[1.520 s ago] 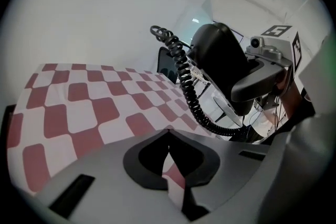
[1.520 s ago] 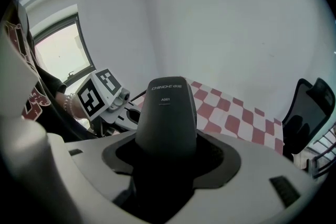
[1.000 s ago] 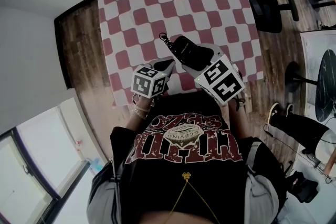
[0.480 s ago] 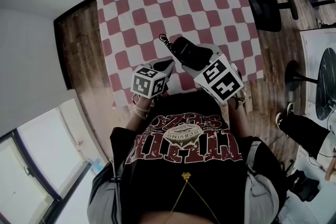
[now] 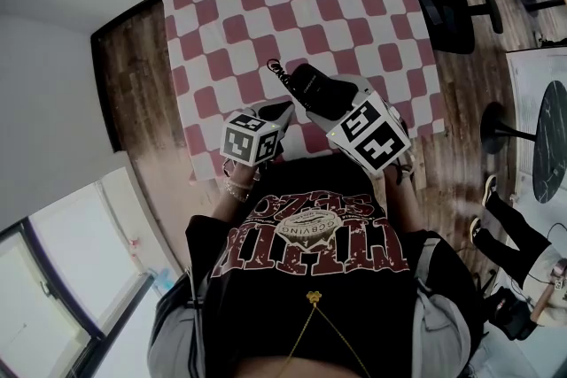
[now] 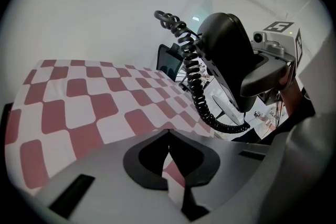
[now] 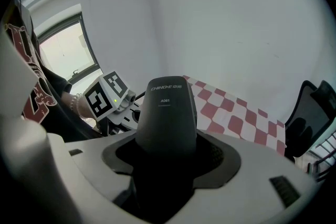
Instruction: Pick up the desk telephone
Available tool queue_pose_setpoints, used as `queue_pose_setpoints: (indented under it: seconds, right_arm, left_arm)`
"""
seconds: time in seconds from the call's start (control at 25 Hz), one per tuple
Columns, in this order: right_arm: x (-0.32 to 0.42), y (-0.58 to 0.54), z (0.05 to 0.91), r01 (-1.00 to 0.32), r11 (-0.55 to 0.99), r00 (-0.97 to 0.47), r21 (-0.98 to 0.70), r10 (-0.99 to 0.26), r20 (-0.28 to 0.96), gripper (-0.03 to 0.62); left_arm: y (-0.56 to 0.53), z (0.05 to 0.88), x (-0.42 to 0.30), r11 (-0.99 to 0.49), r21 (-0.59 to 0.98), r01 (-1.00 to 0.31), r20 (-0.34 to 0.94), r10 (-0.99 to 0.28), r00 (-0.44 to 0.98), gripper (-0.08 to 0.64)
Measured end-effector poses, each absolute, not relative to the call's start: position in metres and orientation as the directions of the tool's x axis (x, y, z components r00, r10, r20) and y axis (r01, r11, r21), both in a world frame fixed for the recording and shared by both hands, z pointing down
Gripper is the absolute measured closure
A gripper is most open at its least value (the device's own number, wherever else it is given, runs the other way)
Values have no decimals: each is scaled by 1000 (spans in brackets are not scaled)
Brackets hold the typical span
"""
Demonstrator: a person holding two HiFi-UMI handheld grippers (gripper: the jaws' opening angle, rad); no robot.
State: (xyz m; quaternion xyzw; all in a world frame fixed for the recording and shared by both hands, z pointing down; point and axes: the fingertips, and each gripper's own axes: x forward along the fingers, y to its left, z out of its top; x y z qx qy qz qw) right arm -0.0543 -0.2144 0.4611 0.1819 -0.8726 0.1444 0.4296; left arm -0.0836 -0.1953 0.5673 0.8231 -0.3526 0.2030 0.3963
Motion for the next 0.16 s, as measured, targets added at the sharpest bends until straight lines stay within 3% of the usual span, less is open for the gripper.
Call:
queue_pose_setpoints:
  seconds: [0.16]
  right_arm:
    - [-54,-214,462,-439,893,-566,-97,-190,802,313]
  left_arm:
    - [-195,568,-84,-439,506,-743,616,-419,667,552]
